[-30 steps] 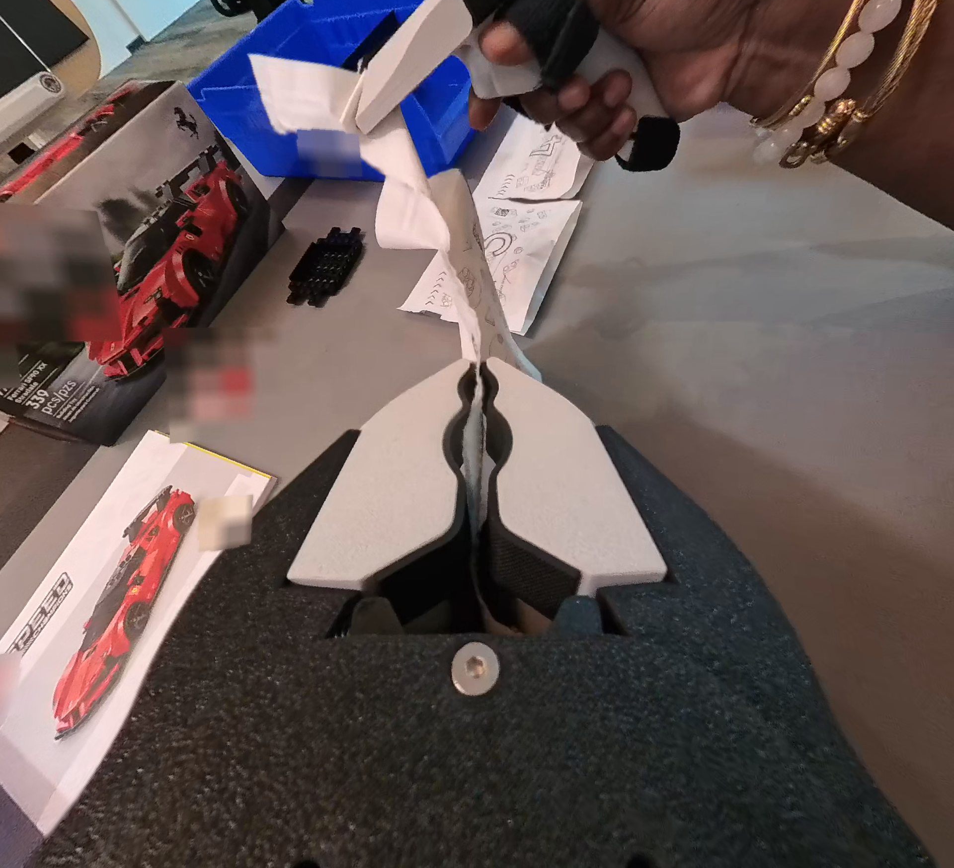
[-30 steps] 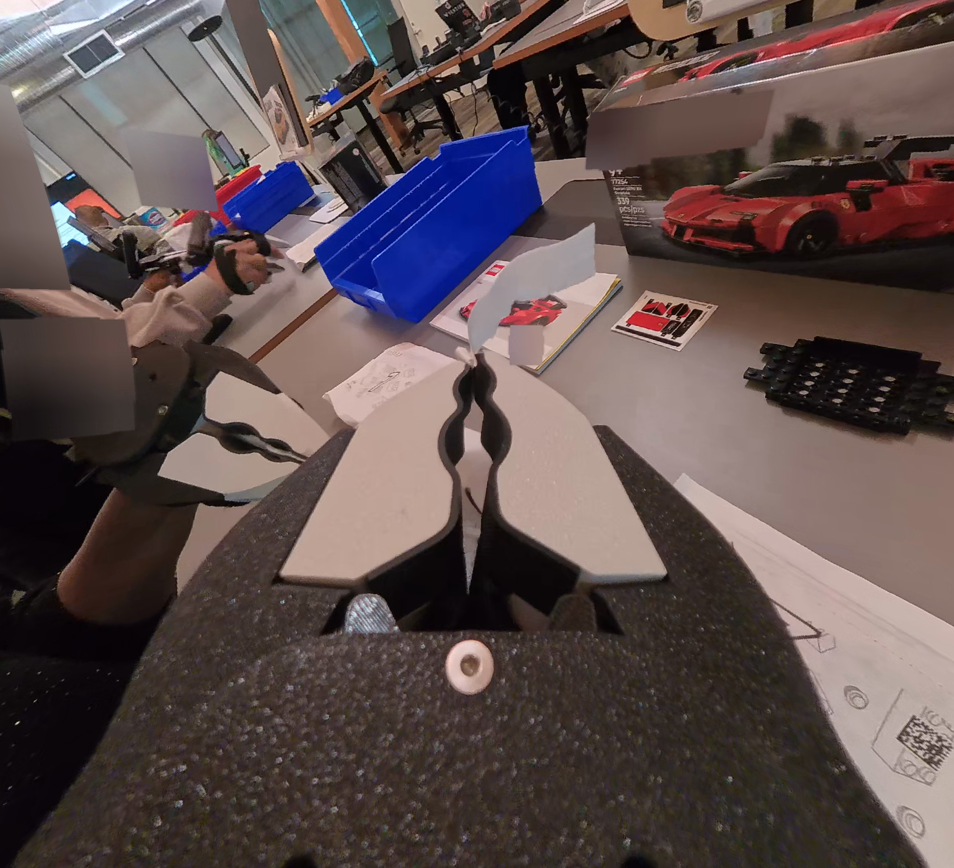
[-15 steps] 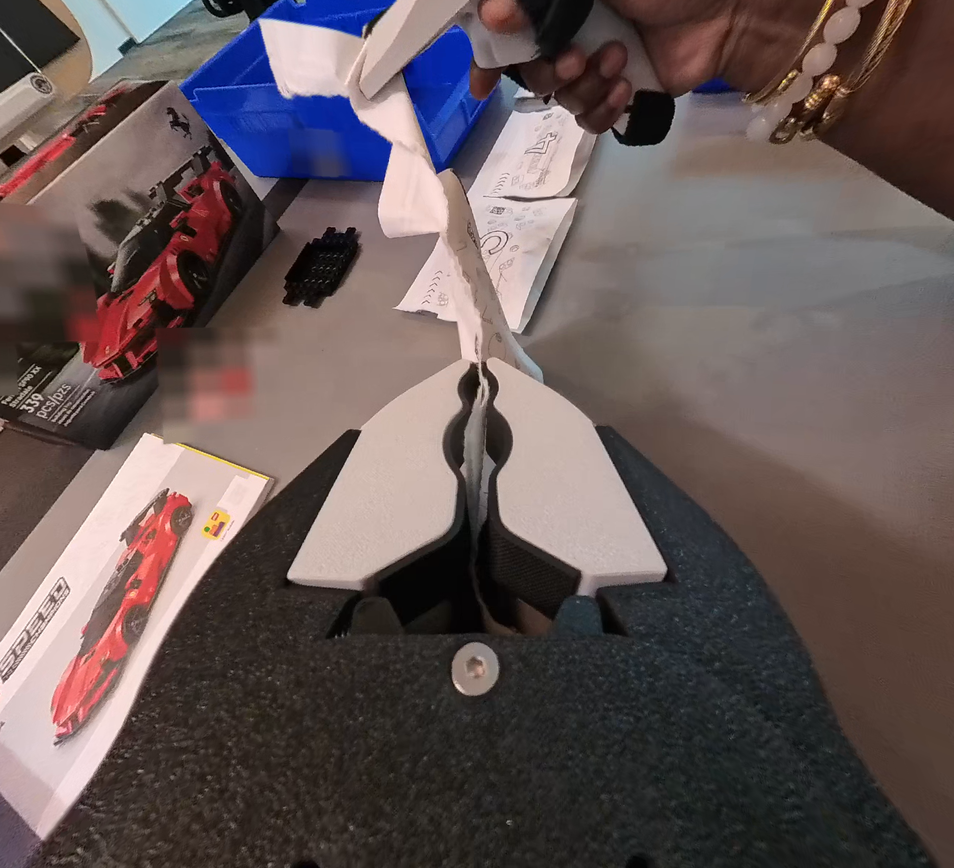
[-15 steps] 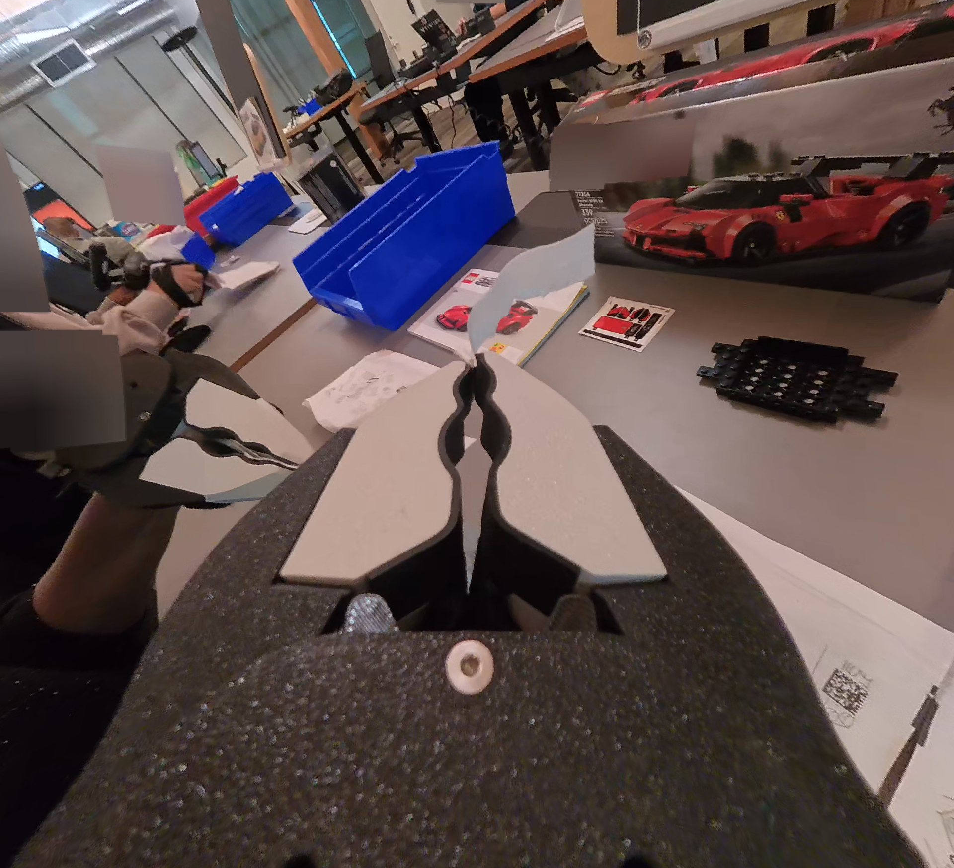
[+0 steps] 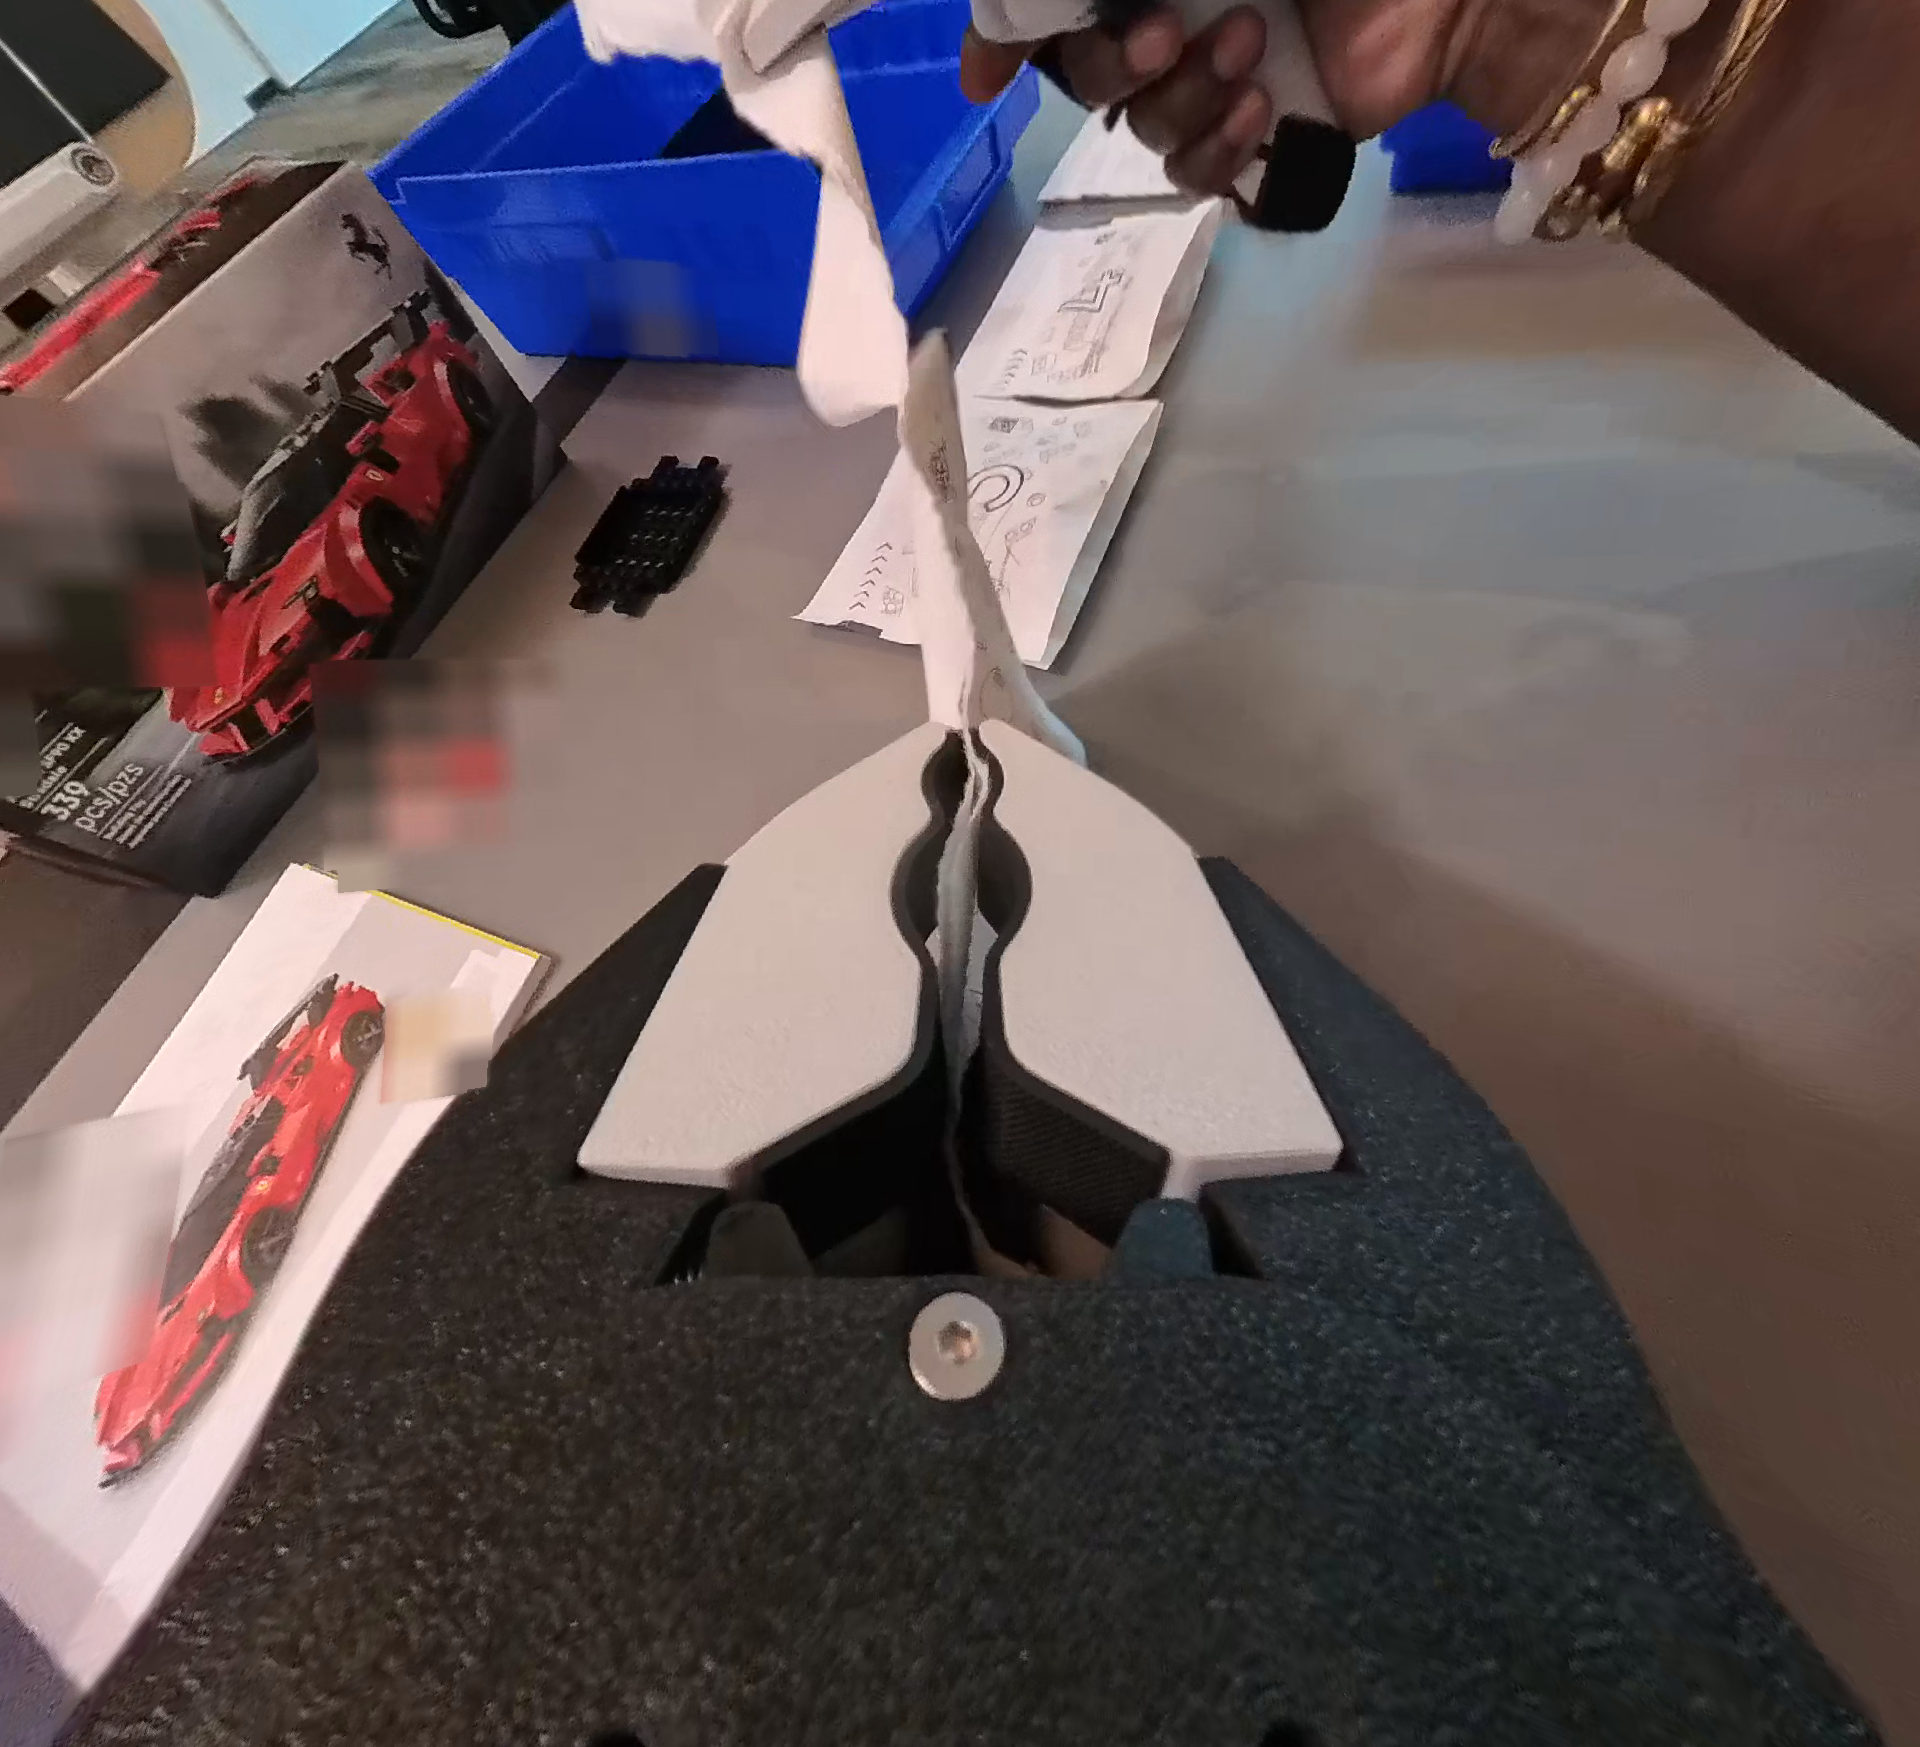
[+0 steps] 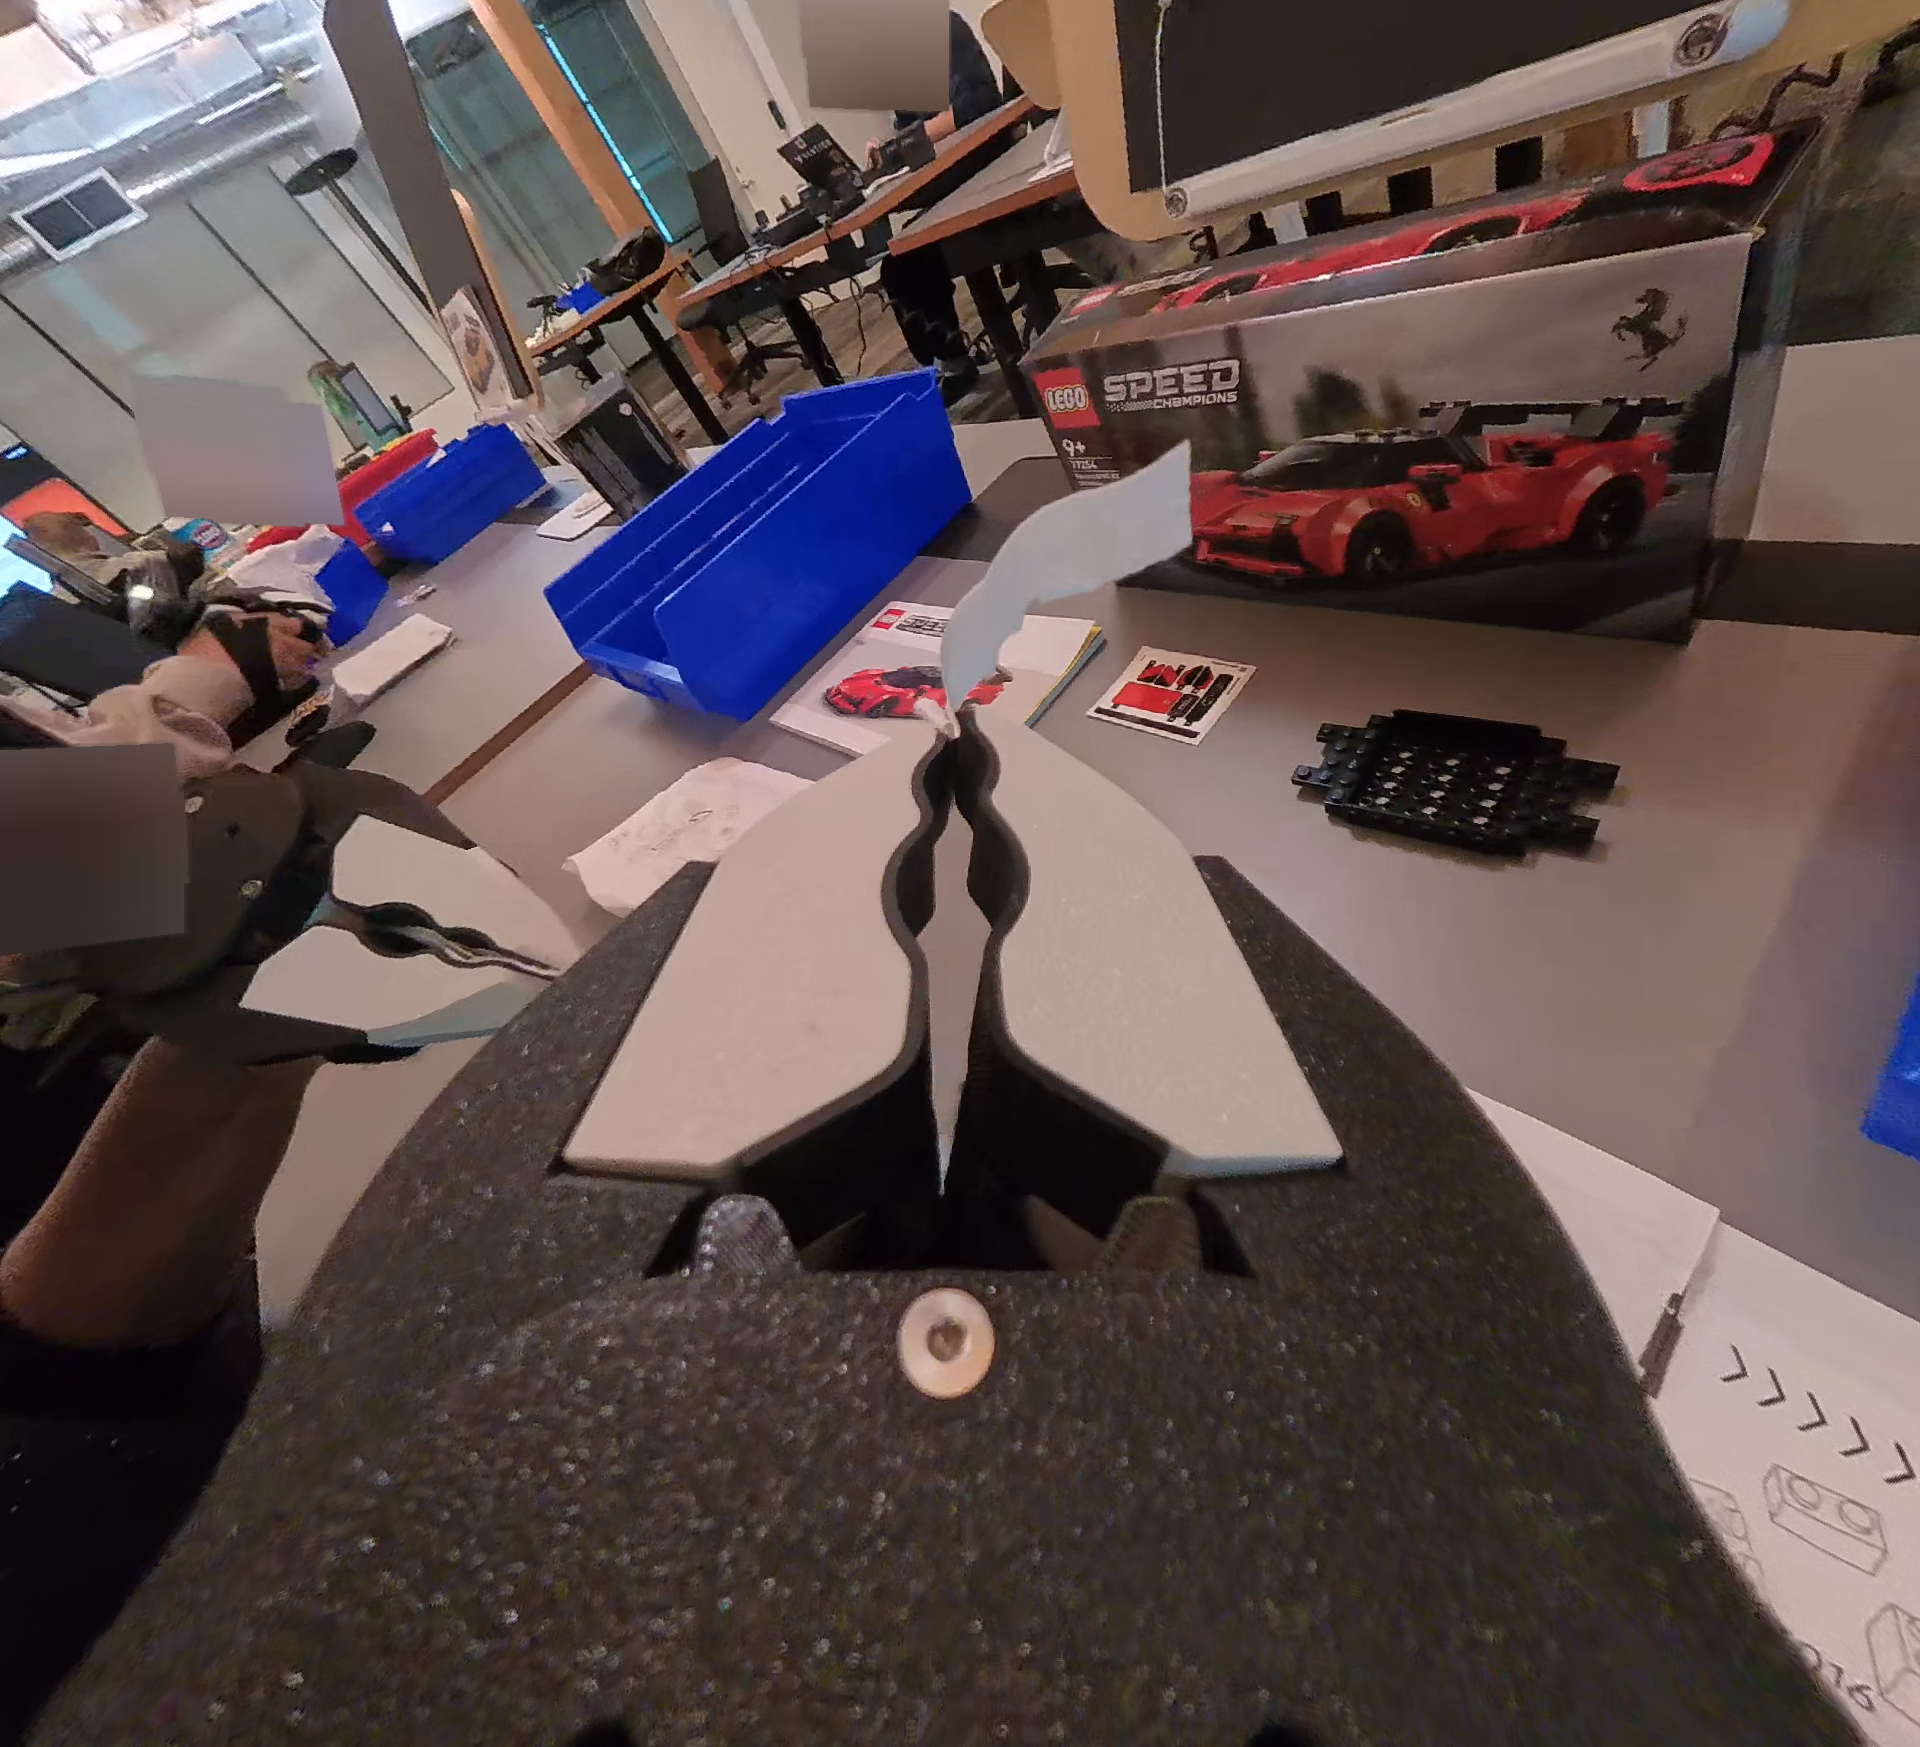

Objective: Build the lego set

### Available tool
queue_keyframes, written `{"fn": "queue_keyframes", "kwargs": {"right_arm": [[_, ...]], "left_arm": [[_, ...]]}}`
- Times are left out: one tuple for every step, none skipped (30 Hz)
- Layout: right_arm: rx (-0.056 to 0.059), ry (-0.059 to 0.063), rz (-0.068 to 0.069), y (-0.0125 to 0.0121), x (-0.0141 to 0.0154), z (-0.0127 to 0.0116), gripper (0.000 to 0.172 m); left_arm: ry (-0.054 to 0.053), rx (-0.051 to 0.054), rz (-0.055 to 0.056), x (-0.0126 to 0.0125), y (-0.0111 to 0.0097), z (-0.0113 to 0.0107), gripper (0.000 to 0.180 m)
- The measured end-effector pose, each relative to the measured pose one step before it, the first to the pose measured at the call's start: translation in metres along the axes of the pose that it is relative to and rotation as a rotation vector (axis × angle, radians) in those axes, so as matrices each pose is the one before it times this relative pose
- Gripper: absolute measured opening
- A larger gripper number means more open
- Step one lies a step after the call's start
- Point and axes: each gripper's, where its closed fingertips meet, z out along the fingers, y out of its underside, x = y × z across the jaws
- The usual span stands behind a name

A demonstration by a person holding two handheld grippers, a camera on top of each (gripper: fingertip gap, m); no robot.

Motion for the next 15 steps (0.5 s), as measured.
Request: {"fn": "queue_keyframes", "kwargs": {"right_arm": [[0.0034,0.0114,-0.0036,-0.00073,0.00214,-0.00128,0.000],[0.0104,0.0176,-0.0023,-0.00163,0.00382,-0.00216,0.000],[0.0057,-0.0035,0.0083,-0.00109,0.00143,-0.00179,0.000],[0.0034,-0.0079,0.0104,-0.00007,0.00000,-0.00043,0.000],[-0.0022,0.0080,-0.0046,0.00076,0.00104,-0.00006,0.000],[0.0005,0.0099,-0.0091,-0.00022,0.00102,-0.00056,0.000],[0.0062,-0.0001,-0.0004,-0.00155,-0.00013,-0.00080,0.000],[0.0094,0.0062,-0.0017,-0.00210,0.00106,-0.00128,0.000],[0.0092,0.0147,-0.0062,-0.00261,0.00283,-0.00196,0.000],[0.0148,0.0185,0.0013,-0.00367,0.00419,-0.00286,0.000],[0.0168,0.0109,0.0030,-0.00396,0.00366,-0.00287,0.000],[-0.0040,-0.0142,0.0065,-0.00080,-0.00038,-0.00132,0.000],[-0.0081,-0.0081,0.0004,0.00072,-0.00155,0.00026,0.000],[-0.0031,0.0103,-0.0141,0.00019,-0.00080,0.00066,0.000],[0.0006,0.0129,-0.0175,-0.00118,-0.00040,0.00023,0.000]], "left_arm": [[-0.0005,0.0080,-0.0105,-0.00078,0.00048,-0.00078,0.000],[-0.0017,-0.0058,-0.0024,-0.00043,0.00199,-0.00064,0.000],[0.0025,0.0100,-0.0042,0.00072,-0.00072,-0.00095,0.000],[0.0054,-0.0026,-0.0040,0.00116,0.00032,0.00022,0.000],[0.0027,-0.0092,0.0064,0.00085,0.00040,0.00095,0.000],[-0.0028,-0.0042,0.0092,-0.00001,-0.00088,0.00043,0.000],[0.0012,-0.0015,0.0041,0.00028,-0.00087,0.00020,0.000],[0.0015,0.0064,-0.0002,0.00025,-0.00109,0.00004,0.000],[0.0023,0.0058,-0.0021,0.00036,-0.00032,-0.00039,0.000],[0.0026,-0.0077,-0.0032,0.00018,0.00199,-0.00030,0.000],[-0.0033,-0.0093,-0.0027,-0.00072,0.00293,-0.00043,0.000],[0.0016,0.0091,-0.0072,-0.00017,0.00041,-0.00088,0.000],[0.0004,-0.0006,-0.0083,-0.00049,0.00081,-0.00051,0.000],[-0.0110,-0.0074,0.0076,-0.00133,0.00086,0.00026,0.000],[-0.0042,-0.0045,0.0084,-0.00025,-0.00022,0.00057,0.000]]}}
